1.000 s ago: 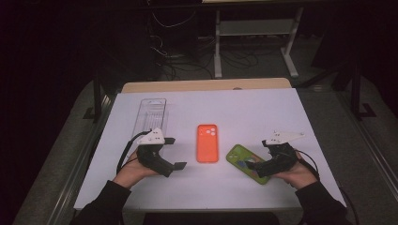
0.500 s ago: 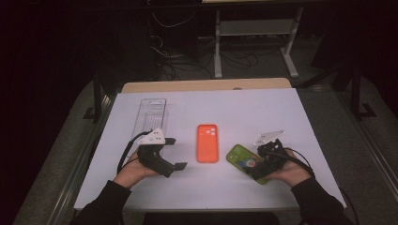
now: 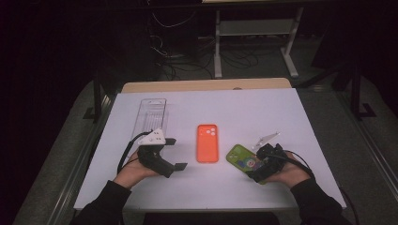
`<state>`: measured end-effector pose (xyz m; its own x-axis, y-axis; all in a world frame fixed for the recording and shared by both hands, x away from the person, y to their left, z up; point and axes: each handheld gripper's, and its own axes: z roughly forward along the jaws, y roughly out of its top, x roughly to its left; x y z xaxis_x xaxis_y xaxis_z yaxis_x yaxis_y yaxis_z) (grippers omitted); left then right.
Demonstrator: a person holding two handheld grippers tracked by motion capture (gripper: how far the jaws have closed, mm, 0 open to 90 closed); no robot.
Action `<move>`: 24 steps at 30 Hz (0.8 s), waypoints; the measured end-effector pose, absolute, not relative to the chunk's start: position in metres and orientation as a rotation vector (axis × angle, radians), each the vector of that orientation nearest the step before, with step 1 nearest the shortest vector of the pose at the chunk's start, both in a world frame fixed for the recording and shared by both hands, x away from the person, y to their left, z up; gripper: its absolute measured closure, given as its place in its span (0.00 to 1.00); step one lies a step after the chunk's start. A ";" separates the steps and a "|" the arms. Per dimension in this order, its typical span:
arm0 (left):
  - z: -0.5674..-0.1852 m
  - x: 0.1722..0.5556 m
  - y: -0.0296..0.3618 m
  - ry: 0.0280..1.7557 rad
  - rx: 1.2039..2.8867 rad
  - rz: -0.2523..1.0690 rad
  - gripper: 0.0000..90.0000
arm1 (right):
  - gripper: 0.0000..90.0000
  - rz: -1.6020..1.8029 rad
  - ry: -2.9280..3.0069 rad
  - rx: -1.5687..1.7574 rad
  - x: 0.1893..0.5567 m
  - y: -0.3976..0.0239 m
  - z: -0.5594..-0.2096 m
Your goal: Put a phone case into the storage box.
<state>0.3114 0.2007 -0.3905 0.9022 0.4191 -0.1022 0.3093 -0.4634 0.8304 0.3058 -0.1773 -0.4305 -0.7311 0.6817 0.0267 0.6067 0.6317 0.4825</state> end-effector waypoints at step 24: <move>-0.392 0.311 0.200 0.527 2.091 0.139 0.00 | 0.15 0.636 2.733 1.074 0.301 -0.176 -0.436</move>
<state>0.3111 0.2004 -0.3915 0.9010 0.4208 -0.1056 0.3137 -0.4639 0.8284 0.3009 -0.1763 -0.4362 -0.7364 0.6761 0.0263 0.6181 0.6565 0.4323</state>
